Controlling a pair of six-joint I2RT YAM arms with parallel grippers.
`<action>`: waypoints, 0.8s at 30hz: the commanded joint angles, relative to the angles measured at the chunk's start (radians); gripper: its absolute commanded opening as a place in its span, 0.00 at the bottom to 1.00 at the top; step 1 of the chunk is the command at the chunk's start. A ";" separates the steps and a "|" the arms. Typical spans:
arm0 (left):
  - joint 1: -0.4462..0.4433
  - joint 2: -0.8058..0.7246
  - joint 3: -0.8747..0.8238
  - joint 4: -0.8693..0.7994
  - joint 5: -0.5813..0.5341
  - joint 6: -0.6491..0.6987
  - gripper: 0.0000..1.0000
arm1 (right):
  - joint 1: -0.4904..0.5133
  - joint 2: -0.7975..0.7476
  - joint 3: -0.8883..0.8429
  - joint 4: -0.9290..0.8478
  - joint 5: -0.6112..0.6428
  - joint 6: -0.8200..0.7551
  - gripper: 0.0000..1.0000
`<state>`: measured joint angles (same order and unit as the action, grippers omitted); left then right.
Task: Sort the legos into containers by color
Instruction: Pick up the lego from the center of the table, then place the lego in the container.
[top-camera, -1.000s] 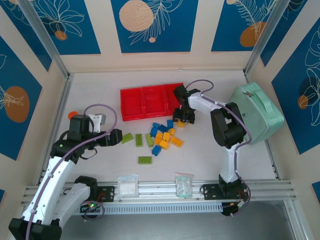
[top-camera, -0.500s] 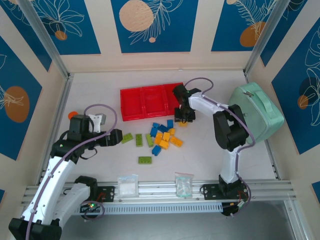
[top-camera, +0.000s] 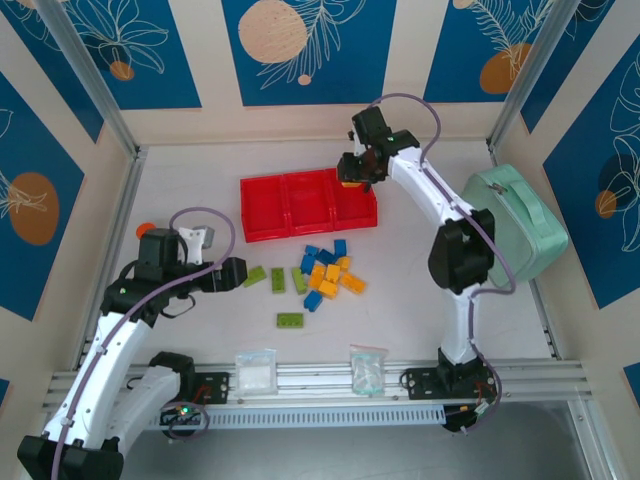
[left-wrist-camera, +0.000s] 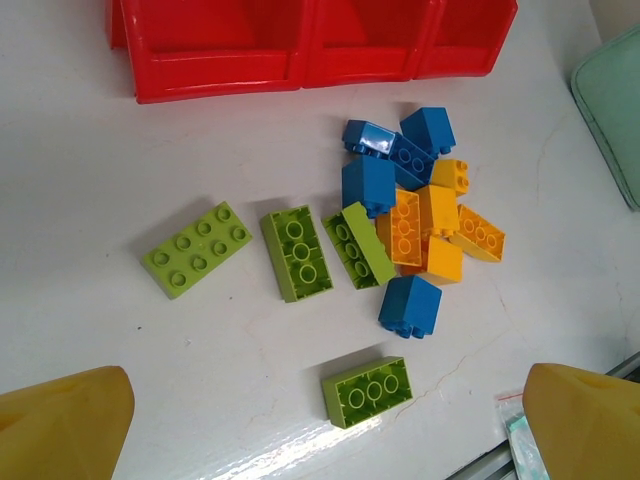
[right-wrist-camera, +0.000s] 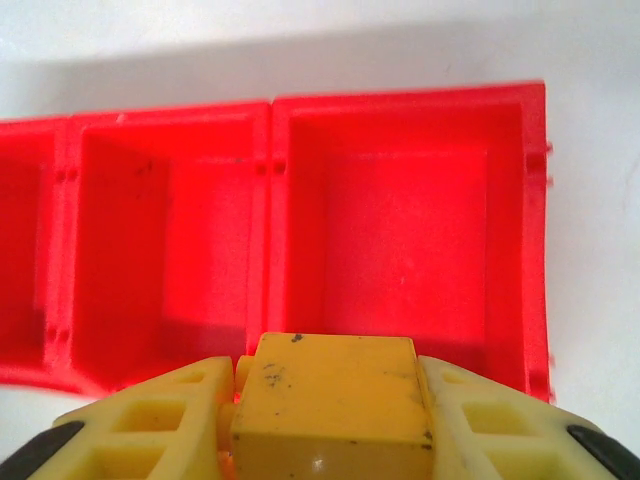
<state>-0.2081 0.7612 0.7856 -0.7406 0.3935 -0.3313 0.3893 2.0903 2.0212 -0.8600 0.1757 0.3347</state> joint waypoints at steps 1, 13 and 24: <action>-0.008 -0.005 -0.013 0.011 0.039 0.021 0.99 | -0.013 0.129 0.134 -0.080 -0.058 -0.060 0.38; -0.014 -0.009 -0.014 0.016 0.057 0.021 0.99 | -0.022 0.247 0.330 -0.178 -0.087 -0.070 0.63; -0.017 -0.010 -0.011 0.007 0.051 0.017 0.99 | 0.034 -0.082 -0.023 -0.159 -0.068 0.063 0.90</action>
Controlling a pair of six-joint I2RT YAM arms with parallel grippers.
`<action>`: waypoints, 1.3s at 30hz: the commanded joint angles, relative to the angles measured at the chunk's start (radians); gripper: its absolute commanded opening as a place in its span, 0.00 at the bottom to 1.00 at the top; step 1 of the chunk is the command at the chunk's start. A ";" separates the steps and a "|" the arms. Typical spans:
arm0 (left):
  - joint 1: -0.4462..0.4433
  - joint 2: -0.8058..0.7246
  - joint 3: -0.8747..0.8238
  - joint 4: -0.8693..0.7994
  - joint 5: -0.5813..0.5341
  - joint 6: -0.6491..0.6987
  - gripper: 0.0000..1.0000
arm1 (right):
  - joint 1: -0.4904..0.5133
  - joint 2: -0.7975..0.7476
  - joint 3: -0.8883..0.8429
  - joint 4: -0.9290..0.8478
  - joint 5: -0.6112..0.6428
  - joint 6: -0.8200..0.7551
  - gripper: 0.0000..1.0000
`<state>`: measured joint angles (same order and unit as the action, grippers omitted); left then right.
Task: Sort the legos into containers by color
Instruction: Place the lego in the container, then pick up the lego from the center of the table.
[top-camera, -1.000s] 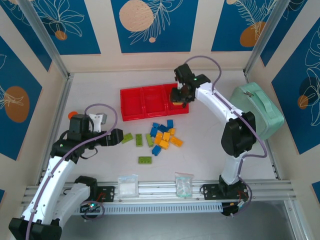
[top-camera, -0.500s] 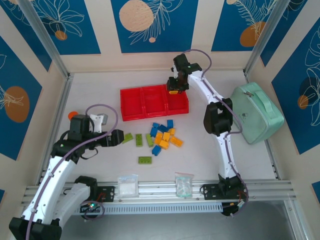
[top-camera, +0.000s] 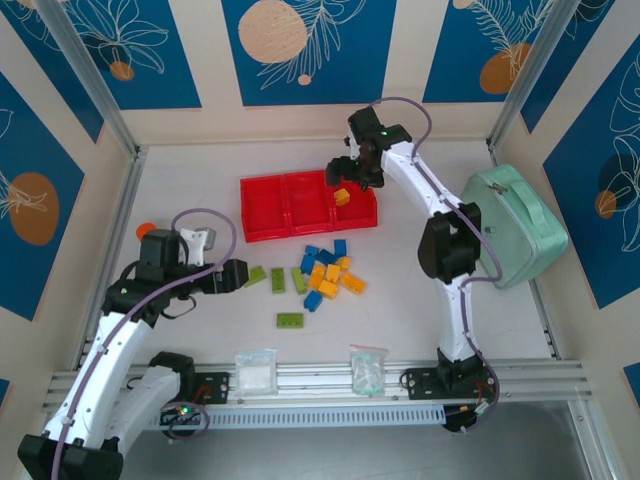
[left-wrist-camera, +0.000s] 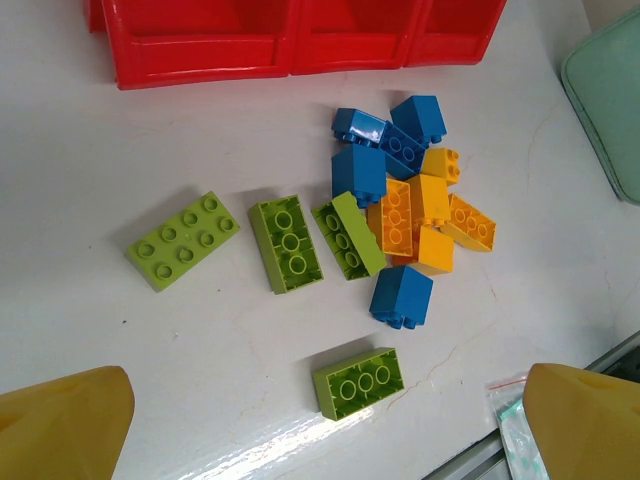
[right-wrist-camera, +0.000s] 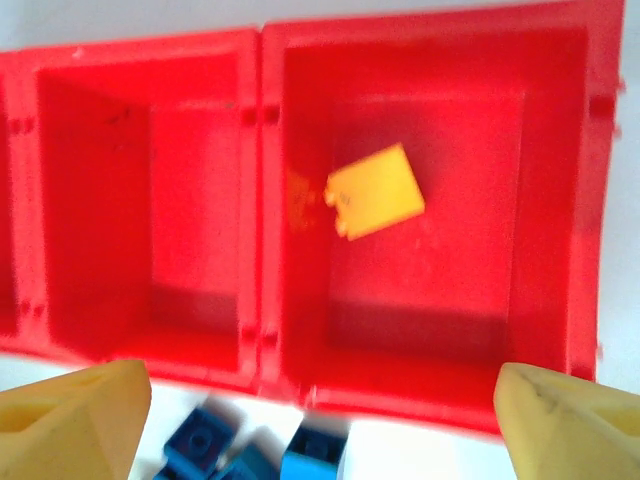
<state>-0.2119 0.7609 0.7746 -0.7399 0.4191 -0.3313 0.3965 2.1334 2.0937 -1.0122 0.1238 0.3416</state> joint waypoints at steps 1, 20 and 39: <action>-0.014 -0.010 0.000 0.007 0.024 0.016 1.00 | 0.037 -0.162 -0.145 0.003 -0.017 0.066 0.90; -0.029 -0.003 0.000 0.005 0.021 0.011 0.99 | 0.153 -0.235 -0.550 0.142 0.000 0.163 0.74; -0.037 0.008 0.002 -0.001 0.003 0.009 0.99 | 0.171 -0.016 -0.438 0.112 0.172 0.139 0.62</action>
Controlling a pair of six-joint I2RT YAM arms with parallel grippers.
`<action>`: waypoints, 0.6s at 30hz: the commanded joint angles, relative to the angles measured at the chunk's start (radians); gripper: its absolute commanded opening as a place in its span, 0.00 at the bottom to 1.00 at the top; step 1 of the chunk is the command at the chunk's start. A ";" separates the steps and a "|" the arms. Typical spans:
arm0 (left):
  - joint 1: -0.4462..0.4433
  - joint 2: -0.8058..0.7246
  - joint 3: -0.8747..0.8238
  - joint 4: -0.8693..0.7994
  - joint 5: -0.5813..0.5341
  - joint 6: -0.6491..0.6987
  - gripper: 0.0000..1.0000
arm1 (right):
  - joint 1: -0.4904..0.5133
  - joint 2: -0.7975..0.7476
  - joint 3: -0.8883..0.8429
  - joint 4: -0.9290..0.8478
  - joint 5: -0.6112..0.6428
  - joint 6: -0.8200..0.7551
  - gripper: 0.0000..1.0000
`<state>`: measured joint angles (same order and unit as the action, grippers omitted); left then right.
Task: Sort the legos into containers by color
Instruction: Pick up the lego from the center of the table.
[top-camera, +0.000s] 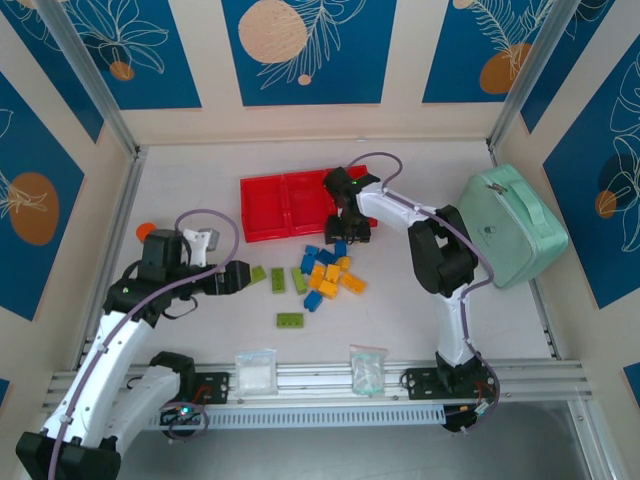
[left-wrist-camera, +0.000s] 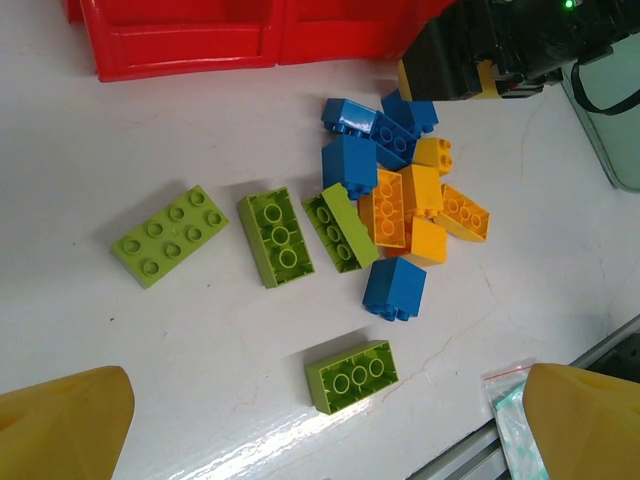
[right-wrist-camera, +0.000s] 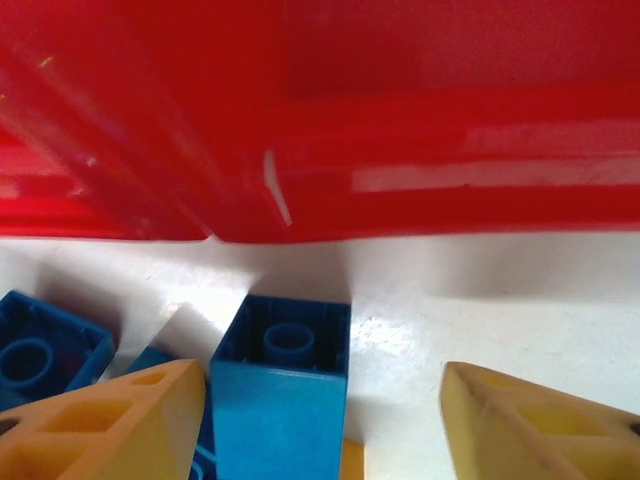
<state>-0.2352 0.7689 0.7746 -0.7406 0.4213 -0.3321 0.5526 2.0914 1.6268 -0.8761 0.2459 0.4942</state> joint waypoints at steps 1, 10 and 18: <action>-0.015 0.000 0.002 0.000 -0.002 0.010 0.99 | 0.018 0.034 0.033 -0.027 0.065 -0.018 0.61; -0.015 0.001 0.002 -0.001 -0.004 0.010 0.99 | 0.038 0.043 0.047 -0.045 0.073 -0.029 0.40; -0.015 0.004 0.002 0.000 -0.007 0.010 0.99 | 0.117 -0.102 0.153 -0.129 0.114 -0.068 0.28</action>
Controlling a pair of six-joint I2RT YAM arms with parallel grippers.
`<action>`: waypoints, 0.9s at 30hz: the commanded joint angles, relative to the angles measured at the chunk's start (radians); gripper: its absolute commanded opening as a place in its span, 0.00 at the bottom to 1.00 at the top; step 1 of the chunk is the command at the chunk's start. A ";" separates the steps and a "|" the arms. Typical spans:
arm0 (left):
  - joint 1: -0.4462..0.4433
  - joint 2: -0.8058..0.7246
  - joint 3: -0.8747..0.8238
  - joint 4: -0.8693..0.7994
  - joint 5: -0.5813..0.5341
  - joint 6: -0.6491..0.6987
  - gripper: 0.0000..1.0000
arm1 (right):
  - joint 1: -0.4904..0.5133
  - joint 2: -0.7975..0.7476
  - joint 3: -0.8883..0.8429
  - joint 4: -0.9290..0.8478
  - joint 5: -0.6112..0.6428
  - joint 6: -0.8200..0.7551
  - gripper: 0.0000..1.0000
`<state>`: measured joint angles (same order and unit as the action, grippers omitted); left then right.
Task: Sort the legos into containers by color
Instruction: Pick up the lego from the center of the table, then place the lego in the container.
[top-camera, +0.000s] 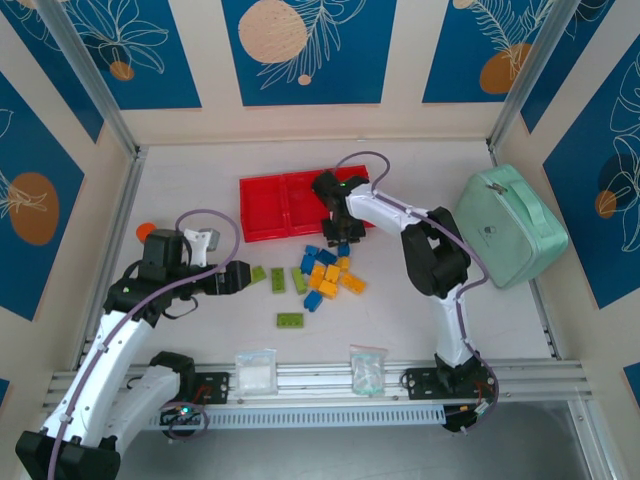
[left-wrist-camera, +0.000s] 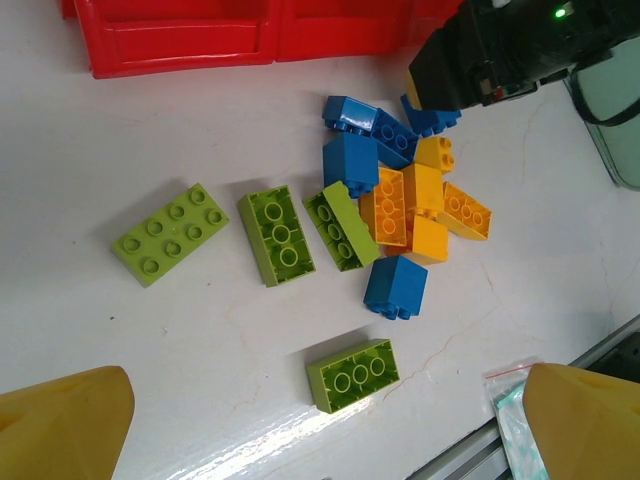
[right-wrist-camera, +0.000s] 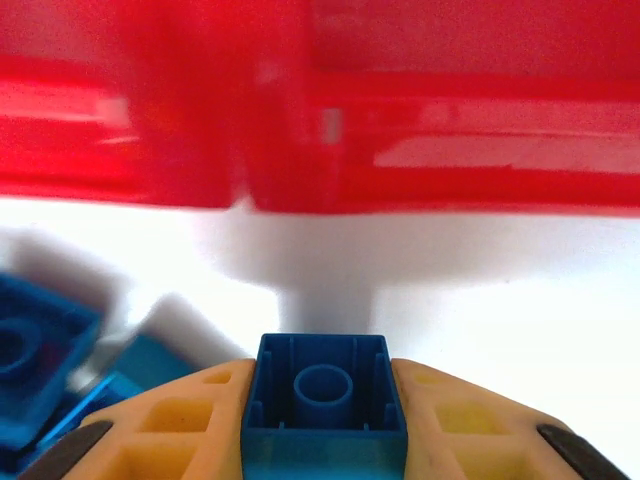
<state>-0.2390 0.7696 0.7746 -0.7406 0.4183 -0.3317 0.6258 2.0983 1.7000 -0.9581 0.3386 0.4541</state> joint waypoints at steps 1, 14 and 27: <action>-0.011 0.002 0.002 0.000 -0.001 0.010 0.99 | 0.054 -0.121 0.114 -0.055 0.023 -0.036 0.28; -0.012 -0.011 0.002 0.000 -0.006 0.010 0.99 | 0.004 0.227 0.703 -0.037 -0.093 -0.189 0.27; -0.014 -0.010 0.002 0.000 -0.009 0.010 0.99 | -0.051 0.406 0.874 -0.066 -0.163 -0.207 0.61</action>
<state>-0.2409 0.7670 0.7746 -0.7406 0.4145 -0.3317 0.5659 2.5546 2.5523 -0.9993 0.2070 0.2520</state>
